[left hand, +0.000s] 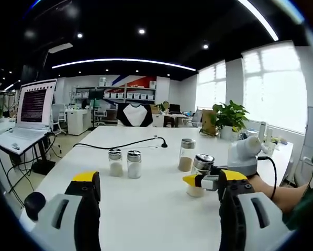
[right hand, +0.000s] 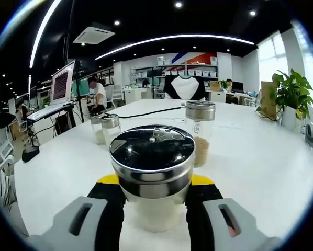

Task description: Rotate the seasoning bottle until the label or dispensing opening points toward the visible target arrow and the bottle remains upright within the marked orientation range

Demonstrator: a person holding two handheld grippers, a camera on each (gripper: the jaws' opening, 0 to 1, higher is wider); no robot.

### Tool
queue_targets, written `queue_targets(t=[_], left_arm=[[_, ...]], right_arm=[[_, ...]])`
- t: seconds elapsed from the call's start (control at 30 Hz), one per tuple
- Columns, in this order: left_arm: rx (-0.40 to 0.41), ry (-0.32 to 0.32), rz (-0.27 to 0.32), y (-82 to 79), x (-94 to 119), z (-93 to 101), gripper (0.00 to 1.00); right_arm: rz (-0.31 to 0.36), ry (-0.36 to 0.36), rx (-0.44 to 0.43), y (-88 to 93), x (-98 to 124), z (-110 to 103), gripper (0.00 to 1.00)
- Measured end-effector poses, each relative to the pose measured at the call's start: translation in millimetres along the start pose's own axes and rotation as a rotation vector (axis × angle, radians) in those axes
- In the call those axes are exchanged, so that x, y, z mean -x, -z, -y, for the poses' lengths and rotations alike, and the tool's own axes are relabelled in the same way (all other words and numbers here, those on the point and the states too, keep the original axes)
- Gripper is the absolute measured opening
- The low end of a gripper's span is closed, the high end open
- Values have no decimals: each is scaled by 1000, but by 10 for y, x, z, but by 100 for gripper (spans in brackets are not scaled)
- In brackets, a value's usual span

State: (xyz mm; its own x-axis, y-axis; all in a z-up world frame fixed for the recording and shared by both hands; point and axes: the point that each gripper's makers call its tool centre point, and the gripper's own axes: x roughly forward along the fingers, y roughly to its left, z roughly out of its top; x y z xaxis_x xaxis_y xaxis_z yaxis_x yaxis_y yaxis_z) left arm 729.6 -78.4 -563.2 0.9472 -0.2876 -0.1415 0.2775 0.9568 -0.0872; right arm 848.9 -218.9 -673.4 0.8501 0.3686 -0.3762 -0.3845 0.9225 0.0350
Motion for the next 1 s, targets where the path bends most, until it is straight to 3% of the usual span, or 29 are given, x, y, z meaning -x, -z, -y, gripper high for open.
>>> queue_targets(t=[0.27, 0.4, 0.6, 1.0], left_arm=[[3, -5, -7, 25, 2, -18, 99], [6, -5, -9, 33, 2, -21, 99], [13, -4, -10, 42, -4, -24, 99], [21, -6, -7, 47, 12, -26, 99]], right_arm=[[-11, -10, 16, 20, 1, -4, 45], [-19, -16, 6, 53, 13, 12, 59], [-15, -54, 21, 32, 40, -17, 64], [-34, -210, 98, 0, 114, 0, 74]])
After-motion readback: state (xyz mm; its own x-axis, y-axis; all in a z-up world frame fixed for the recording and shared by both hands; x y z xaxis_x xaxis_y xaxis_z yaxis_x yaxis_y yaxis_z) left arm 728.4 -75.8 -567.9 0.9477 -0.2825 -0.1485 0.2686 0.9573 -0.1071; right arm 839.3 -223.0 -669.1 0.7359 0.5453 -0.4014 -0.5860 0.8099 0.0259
